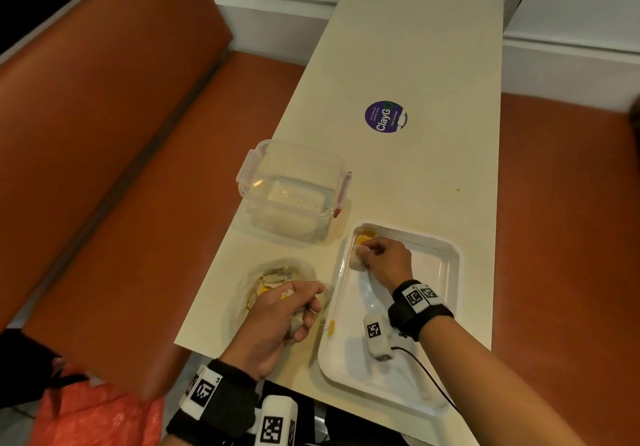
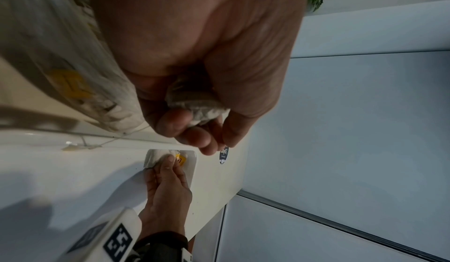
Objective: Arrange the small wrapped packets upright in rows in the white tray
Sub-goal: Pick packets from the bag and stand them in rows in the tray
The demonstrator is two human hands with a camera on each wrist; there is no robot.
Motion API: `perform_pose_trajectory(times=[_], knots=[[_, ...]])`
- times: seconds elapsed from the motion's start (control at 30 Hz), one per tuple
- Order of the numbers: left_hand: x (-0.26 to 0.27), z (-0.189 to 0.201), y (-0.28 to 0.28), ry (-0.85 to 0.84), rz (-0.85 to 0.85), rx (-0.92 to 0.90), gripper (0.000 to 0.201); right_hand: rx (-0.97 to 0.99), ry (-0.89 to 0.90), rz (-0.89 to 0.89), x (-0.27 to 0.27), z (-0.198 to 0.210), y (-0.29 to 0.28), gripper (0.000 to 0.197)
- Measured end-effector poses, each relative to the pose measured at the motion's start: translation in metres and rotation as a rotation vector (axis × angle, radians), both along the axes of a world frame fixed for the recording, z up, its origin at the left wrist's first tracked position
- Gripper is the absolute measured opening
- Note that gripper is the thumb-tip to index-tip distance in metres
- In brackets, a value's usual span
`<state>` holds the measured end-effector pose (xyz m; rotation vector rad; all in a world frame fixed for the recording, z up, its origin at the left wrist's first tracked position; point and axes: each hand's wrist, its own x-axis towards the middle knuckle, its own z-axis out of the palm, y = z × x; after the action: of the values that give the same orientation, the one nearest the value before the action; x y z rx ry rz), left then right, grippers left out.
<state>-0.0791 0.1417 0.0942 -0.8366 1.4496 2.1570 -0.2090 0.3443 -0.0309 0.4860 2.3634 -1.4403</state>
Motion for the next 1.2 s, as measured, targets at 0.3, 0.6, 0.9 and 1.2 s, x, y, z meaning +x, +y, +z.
perform_pose_trajectory(times=[0.3, 0.6, 0.9, 1.2], knots=[[-0.009, 0.011, 0.006, 0.015, -0.025, 0.036, 0.037, -0.071, 0.069, 0.146, 0.023, 0.067, 0.011, 0.042], [-0.022, 0.031, 0.022, 0.105, -0.083, 0.167, 0.021, -0.289, 0.017, 0.815, 0.082, 0.121, 0.015, 0.062], [-0.022, 0.044, 0.021, 0.049, -0.024, 0.333, 0.019, -0.122, 0.059, 0.706, 0.092, 0.106, 0.017, 0.010], [-0.014, 0.030, 0.021, -0.052, 0.084, 0.362, 0.044, -0.389, 0.027, 0.485, 0.088, 0.163, 0.063, 0.012]])
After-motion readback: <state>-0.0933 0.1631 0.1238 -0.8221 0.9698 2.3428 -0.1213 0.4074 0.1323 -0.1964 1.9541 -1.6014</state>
